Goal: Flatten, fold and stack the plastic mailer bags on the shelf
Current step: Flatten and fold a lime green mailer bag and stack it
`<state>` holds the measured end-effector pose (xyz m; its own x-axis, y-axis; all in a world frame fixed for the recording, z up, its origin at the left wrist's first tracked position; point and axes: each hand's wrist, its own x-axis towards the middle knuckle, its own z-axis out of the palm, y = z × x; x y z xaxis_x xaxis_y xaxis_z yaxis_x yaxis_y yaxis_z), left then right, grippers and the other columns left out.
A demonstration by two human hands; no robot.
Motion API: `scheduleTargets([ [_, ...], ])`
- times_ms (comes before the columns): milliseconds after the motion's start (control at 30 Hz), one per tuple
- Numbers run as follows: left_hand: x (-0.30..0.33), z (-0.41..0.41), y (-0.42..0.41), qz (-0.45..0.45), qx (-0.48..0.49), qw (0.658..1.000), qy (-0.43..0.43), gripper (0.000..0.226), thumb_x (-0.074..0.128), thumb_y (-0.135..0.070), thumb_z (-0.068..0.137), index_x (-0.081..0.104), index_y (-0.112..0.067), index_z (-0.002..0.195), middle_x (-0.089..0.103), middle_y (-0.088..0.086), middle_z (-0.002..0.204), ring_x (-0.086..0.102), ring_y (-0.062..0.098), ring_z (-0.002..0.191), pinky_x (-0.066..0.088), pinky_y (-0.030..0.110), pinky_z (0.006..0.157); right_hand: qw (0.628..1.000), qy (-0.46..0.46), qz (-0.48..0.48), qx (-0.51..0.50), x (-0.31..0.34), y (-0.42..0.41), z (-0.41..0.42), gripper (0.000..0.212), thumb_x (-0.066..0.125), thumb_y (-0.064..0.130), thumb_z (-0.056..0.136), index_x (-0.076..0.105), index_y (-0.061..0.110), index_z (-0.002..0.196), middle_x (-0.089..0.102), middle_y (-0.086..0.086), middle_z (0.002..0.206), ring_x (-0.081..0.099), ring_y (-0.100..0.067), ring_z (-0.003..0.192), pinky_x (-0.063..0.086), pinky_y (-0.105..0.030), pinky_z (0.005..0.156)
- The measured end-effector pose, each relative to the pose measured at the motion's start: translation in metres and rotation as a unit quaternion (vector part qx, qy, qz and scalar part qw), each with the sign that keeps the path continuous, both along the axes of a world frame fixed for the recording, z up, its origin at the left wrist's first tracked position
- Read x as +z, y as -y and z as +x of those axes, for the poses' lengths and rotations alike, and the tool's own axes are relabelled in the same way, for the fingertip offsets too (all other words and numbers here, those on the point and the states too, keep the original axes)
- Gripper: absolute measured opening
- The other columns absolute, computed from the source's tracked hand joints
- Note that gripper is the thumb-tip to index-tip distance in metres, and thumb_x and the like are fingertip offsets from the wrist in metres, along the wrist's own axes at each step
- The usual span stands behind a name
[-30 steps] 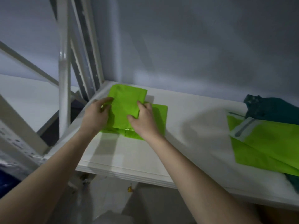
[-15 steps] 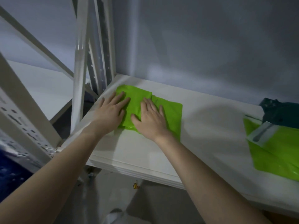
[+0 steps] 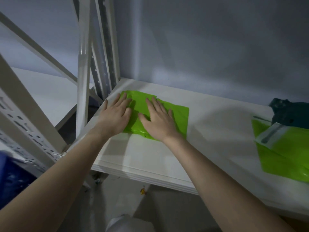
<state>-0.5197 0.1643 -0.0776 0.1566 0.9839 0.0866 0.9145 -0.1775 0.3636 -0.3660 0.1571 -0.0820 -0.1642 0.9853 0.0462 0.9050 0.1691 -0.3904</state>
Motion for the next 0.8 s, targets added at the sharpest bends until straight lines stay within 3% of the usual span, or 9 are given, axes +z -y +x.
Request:
scheduleTargets([
  [133, 0.011, 0.013, 0.01, 0.04, -0.013, 0.999, -0.005, 0.054, 0.025, -0.039, 0.099, 0.013, -0.025, 0.15, -0.003, -0.006, 0.158, -0.007, 0.009, 0.145, -0.005, 0.041, 0.117, 1.0, -0.007, 0.024, -0.008, 0.016, 0.008, 0.016, 0.063, 0.033, 0.048, 0.096, 0.012, 0.025, 0.15, 0.003, 0.002, 0.159, 0.002, -0.014, 0.146, 0.0, -0.047, 0.116],
  [367, 0.042, 0.064, 0.028, 0.1, -0.043, 0.994, -0.018, 0.057, 0.028, -0.045, 0.098, 0.009, -0.03, 0.15, 0.0, -0.005, 0.158, -0.001, 0.013, 0.146, 0.0, 0.043, 0.117, 0.998, 0.015, 0.059, -0.031, 0.051, 0.032, 0.073, 0.063, 0.032, 0.049, 0.096, 0.012, 0.023, 0.15, 0.004, 0.002, 0.159, 0.003, -0.014, 0.146, 0.001, -0.047, 0.117],
  [800, 0.068, 0.228, 0.078, 0.093, -0.191, 0.976, 0.047, 0.059, 0.027, -0.049, 0.097, 0.005, -0.034, 0.149, -0.005, -0.011, 0.158, -0.006, 0.008, 0.145, -0.003, 0.038, 0.117, 0.98, 0.048, 0.109, -0.157, 0.087, 0.12, 0.24, 0.061, 0.036, 0.046, 0.096, 0.018, 0.023, 0.149, 0.015, 0.001, 0.158, 0.012, -0.016, 0.145, 0.012, -0.044, 0.117],
])
